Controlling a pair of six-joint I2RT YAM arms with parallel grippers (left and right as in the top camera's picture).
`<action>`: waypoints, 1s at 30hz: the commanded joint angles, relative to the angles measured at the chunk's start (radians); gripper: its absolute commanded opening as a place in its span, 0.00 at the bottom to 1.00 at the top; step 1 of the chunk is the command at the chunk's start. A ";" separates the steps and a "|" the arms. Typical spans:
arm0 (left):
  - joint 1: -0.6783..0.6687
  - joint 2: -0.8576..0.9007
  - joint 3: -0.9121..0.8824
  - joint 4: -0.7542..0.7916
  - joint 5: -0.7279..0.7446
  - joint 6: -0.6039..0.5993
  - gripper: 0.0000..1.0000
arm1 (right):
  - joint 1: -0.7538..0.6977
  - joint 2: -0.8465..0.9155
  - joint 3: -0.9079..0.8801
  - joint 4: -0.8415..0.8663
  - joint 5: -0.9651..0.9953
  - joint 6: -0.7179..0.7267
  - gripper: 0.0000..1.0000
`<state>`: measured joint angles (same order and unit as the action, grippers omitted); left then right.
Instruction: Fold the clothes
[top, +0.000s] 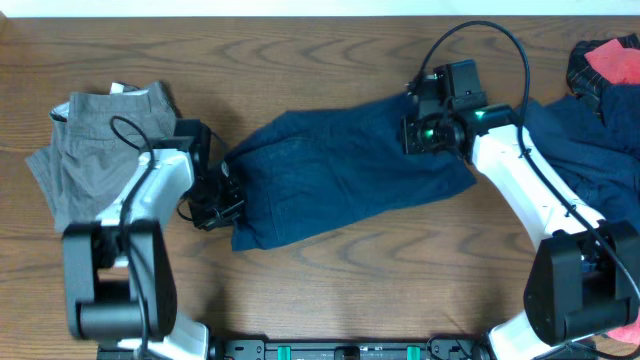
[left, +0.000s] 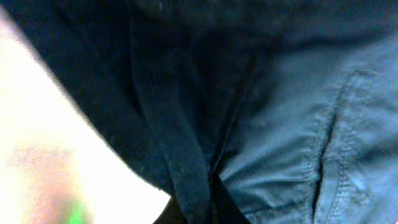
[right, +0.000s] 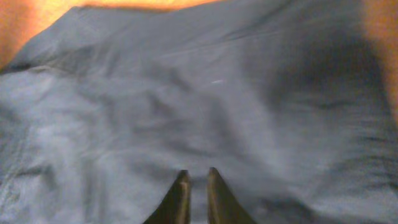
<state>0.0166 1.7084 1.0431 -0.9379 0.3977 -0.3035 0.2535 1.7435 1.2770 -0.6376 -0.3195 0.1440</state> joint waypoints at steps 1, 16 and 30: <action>0.001 -0.113 0.064 -0.057 0.014 0.038 0.06 | 0.075 0.021 -0.022 -0.031 -0.144 -0.079 0.04; 0.001 -0.451 0.070 -0.048 0.050 0.027 0.06 | 0.497 0.230 -0.113 0.132 -0.200 -0.005 0.03; -0.049 -0.475 0.070 0.035 0.220 -0.019 0.06 | 0.489 0.169 -0.042 0.233 -0.026 0.088 0.18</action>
<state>-0.0132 1.2354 1.0946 -0.9073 0.5732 -0.3149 0.8139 1.9984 1.1934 -0.3698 -0.4526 0.2096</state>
